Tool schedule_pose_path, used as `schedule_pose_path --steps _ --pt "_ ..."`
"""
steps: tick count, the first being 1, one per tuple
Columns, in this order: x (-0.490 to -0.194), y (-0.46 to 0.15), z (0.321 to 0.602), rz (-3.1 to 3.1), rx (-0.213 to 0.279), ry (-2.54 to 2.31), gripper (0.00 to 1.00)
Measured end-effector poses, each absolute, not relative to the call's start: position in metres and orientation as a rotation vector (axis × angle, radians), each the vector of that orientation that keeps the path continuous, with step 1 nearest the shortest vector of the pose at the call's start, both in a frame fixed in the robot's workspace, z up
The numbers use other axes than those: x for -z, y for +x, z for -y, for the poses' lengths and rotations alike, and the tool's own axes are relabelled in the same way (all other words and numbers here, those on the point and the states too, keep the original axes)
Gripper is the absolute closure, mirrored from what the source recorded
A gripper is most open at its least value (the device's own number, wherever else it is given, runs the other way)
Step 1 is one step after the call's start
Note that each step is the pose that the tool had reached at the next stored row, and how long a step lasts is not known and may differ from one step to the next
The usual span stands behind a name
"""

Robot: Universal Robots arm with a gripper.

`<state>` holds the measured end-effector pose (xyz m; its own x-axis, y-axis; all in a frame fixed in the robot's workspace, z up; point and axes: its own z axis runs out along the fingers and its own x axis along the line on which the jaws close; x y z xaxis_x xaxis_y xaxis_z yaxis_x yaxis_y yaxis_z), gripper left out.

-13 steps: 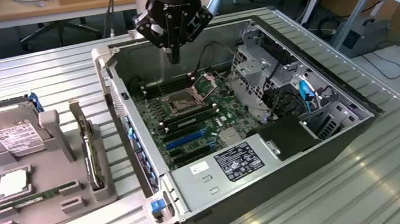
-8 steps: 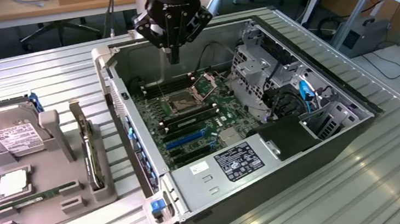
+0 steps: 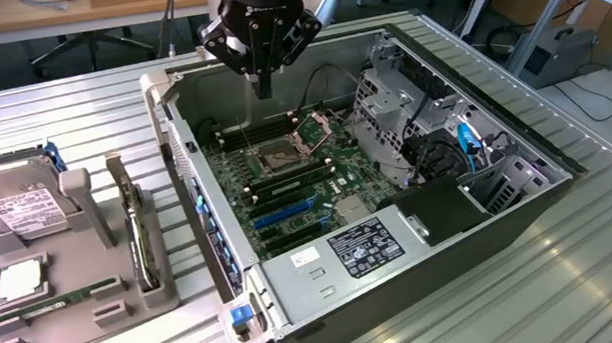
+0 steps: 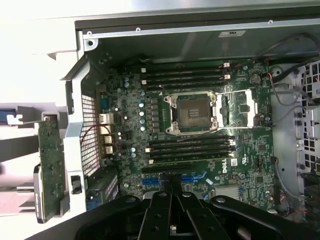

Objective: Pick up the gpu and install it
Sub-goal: 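Reach for the gpu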

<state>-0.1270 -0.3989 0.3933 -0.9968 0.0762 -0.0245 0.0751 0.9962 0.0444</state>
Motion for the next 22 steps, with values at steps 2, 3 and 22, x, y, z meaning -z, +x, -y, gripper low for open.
schedule_pose_path --steps 2,3,22 --pt "-0.3933 -0.1278 0.3989 -3.112 -0.068 0.118 0.89" --pt "-0.3933 -0.1283 0.3989 -3.112 -0.068 0.118 0.89" --pt "-0.3933 -0.1334 0.3989 -3.112 -0.068 0.118 0.89"
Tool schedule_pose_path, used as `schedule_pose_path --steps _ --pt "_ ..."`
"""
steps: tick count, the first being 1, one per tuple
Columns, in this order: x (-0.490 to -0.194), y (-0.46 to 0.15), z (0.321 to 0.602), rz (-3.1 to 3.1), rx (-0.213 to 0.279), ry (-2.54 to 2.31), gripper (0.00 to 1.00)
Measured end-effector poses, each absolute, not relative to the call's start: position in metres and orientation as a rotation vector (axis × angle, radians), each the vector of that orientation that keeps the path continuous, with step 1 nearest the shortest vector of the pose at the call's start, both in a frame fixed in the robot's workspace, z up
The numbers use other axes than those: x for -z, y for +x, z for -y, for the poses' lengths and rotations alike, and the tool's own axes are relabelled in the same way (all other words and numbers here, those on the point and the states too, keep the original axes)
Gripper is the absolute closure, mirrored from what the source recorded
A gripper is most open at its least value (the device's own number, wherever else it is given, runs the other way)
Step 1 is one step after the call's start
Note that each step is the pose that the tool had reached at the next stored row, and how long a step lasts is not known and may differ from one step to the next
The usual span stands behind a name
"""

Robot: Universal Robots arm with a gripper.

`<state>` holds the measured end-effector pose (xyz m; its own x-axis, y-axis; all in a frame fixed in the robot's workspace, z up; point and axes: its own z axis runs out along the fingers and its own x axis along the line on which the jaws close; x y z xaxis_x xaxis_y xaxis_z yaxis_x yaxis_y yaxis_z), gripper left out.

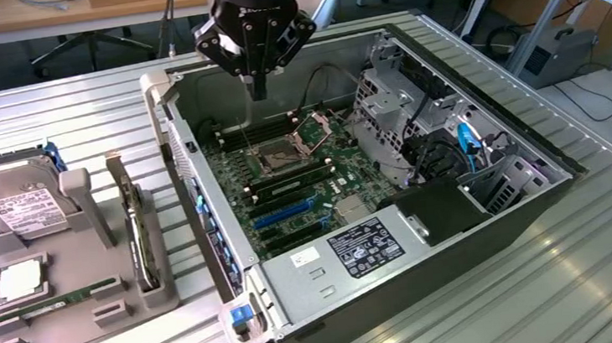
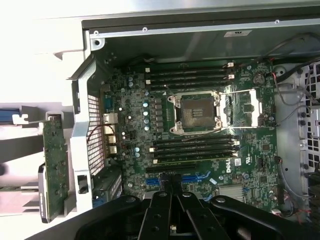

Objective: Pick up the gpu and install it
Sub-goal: 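Reach for the gpu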

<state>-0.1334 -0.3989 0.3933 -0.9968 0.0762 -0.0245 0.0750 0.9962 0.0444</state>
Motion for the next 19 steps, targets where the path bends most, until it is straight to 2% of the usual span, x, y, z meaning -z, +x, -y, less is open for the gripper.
schedule_pose_path --steps 19 --pt "-0.3933 -0.1377 0.3989 -3.112 -0.068 0.118 0.89"
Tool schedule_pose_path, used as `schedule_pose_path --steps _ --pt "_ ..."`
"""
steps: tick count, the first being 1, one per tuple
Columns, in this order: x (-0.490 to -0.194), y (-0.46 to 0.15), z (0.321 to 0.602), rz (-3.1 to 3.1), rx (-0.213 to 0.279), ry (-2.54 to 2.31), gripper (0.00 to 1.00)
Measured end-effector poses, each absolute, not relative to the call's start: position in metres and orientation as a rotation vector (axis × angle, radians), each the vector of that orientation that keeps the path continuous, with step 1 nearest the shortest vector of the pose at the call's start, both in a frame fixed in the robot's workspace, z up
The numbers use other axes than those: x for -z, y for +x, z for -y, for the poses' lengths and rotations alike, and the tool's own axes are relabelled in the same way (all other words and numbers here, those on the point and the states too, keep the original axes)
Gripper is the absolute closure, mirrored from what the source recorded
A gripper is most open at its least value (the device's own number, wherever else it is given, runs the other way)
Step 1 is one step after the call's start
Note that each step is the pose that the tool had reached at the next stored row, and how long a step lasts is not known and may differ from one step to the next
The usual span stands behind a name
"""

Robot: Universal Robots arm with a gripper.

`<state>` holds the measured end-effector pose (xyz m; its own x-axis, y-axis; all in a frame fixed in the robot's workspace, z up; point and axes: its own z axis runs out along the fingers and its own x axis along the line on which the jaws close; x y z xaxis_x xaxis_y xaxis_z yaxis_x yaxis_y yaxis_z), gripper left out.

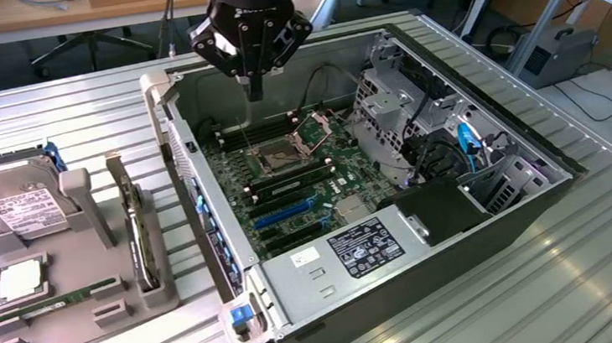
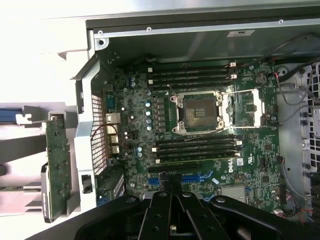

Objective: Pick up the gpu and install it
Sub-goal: 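Reach for the gpu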

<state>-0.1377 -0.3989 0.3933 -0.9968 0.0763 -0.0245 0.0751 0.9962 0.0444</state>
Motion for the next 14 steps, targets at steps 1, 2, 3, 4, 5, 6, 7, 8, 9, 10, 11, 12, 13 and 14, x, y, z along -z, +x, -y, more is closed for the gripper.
schedule_pose_path --steps 1,2,3,4,5,6,7,8,9,10,11,12,13,14 --pt "-0.3933 -0.1378 0.3989 -3.113 -0.068 0.118 0.89" --pt "-0.3933 -0.1385 0.3989 -3.112 -0.068 0.118 0.89" --pt "-0.3933 -0.1393 0.3989 -3.112 -0.068 0.118 0.89" --pt "-0.3933 -0.1394 0.3989 -3.112 -0.068 0.118 0.89" --pt "-0.3933 -0.1396 0.3989 -3.112 -0.068 0.118 0.89" --pt "-0.3933 -0.1398 0.3989 -3.112 -0.068 0.118 0.89" --pt "-0.3933 -0.1399 0.3989 -3.112 -0.068 0.118 0.89" --pt "-0.3933 -0.1411 0.3989 -3.112 -0.068 0.118 0.89" --pt "-0.3933 -0.1421 0.3989 -3.113 -0.068 0.118 0.89" --pt "-0.3933 -0.1422 0.3989 -3.112 -0.068 0.118 0.89" --pt "-0.3933 -0.1423 0.3989 -3.112 -0.068 0.118 0.89" --pt "-0.3933 -0.1427 0.3989 -3.112 -0.068 0.118 0.89" --pt "-0.3933 -0.1429 0.3989 -3.112 -0.068 0.118 0.89" --pt "-0.3933 -0.1430 0.3989 -3.112 -0.068 0.118 0.89"
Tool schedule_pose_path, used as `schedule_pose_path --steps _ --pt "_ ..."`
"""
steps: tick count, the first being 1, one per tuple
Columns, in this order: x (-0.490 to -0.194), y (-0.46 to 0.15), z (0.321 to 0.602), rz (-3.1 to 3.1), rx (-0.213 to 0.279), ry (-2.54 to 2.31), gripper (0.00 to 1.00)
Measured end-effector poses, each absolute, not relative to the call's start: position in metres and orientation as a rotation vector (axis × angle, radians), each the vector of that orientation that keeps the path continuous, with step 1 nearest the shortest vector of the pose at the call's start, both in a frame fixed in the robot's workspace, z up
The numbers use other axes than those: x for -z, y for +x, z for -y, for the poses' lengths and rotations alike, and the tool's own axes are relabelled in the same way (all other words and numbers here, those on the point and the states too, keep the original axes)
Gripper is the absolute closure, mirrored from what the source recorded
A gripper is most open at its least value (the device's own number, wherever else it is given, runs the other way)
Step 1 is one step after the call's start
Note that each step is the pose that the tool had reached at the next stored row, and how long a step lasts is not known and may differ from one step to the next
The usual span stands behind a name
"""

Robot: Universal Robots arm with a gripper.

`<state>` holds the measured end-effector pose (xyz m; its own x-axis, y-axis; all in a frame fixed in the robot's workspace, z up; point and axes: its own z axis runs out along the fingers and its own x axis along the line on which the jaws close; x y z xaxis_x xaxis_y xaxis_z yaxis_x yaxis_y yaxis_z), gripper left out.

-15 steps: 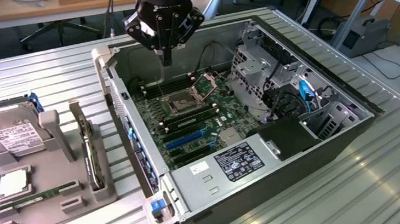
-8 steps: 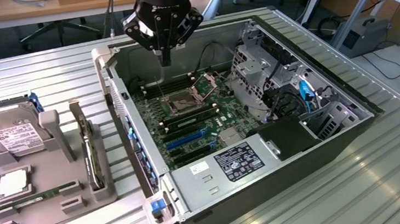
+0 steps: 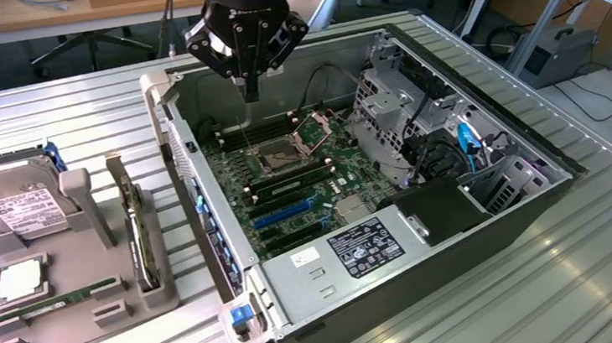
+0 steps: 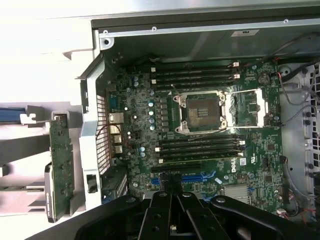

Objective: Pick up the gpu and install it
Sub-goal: 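Reach for the gpu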

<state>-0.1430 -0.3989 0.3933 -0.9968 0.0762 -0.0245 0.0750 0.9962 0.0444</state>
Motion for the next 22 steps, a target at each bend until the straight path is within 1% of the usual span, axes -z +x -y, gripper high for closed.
schedule_pose_path --steps 22 --pt "-0.3933 -0.1521 0.3989 -3.112 -0.064 0.118 0.89"
